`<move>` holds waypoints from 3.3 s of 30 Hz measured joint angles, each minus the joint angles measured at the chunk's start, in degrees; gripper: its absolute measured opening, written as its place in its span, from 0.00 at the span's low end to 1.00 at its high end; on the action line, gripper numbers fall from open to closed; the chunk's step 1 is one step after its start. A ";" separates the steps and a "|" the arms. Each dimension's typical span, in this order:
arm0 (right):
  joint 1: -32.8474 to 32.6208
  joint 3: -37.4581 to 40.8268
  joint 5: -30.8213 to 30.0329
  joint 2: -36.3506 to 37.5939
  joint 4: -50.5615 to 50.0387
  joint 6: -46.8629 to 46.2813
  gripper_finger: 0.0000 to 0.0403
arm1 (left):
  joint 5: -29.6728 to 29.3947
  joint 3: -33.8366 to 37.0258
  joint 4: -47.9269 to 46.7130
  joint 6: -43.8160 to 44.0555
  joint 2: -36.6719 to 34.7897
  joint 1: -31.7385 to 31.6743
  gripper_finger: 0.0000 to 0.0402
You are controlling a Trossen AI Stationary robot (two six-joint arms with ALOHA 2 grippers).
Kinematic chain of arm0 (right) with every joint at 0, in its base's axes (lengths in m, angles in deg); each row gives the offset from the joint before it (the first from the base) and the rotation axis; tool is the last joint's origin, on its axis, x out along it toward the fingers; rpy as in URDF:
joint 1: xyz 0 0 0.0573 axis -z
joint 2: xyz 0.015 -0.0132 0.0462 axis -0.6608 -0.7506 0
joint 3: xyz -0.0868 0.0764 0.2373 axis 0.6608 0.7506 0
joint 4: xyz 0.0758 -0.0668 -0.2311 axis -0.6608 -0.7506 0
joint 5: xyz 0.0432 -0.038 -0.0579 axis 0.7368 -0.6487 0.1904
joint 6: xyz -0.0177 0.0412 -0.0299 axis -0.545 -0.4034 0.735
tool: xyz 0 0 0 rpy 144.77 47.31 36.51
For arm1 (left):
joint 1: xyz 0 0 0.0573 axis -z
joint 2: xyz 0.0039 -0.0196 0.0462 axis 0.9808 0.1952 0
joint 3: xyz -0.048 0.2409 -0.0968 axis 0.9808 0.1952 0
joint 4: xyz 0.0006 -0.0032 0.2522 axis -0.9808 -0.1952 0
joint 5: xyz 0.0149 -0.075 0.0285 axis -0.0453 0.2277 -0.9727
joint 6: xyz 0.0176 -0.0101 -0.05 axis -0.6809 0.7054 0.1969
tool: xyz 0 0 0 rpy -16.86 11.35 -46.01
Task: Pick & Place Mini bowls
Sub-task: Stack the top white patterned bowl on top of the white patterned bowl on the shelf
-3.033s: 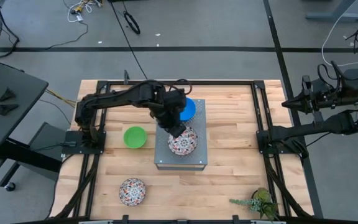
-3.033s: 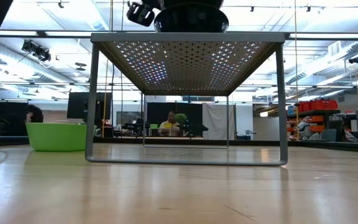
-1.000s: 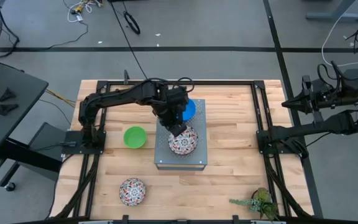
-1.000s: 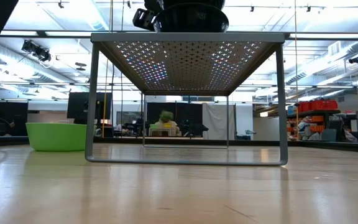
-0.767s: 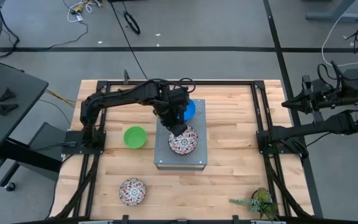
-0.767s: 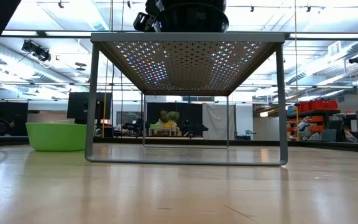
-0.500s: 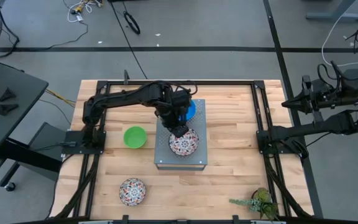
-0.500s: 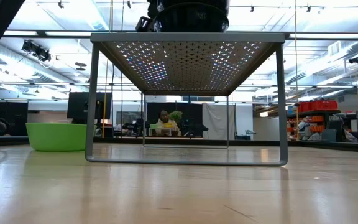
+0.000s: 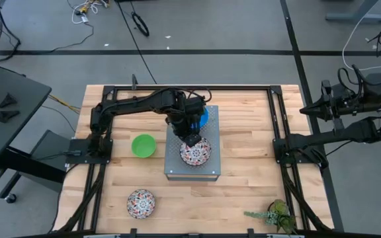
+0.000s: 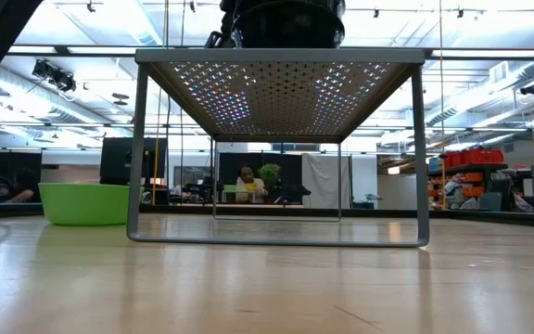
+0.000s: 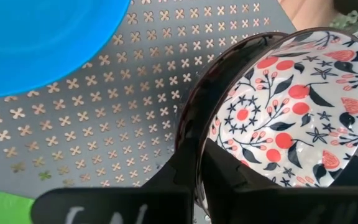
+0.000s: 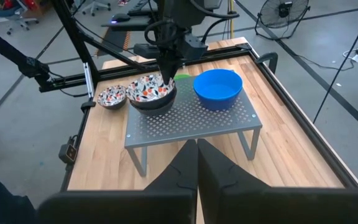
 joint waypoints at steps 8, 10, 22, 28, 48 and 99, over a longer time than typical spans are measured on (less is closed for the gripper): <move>-0.02 0.00 -0.01 0.00 0.02 0.00 0.01 | 0.02 0.00 0.02 0.11 0.00 0.00 0.05; -0.02 -0.02 0.00 0.00 0.02 0.00 0.01 | 0.00 0.00 0.03 0.12 0.00 0.00 0.06; -0.02 0.00 -0.02 0.00 0.02 0.00 0.01 | 0.94 0.00 0.49 0.15 -0.04 0.00 0.24; -0.02 0.00 -0.02 0.00 0.02 0.00 0.01 | 2.87 -0.02 1.19 0.17 -0.11 -0.06 0.28; -0.02 0.00 -0.01 0.00 0.00 0.01 0.01 | 0.72 0.00 1.46 0.01 -0.11 -0.20 0.31; -0.02 -0.02 -0.02 0.00 0.00 0.00 0.01 | 4.50 -0.02 3.46 1.22 -0.11 -0.22 0.03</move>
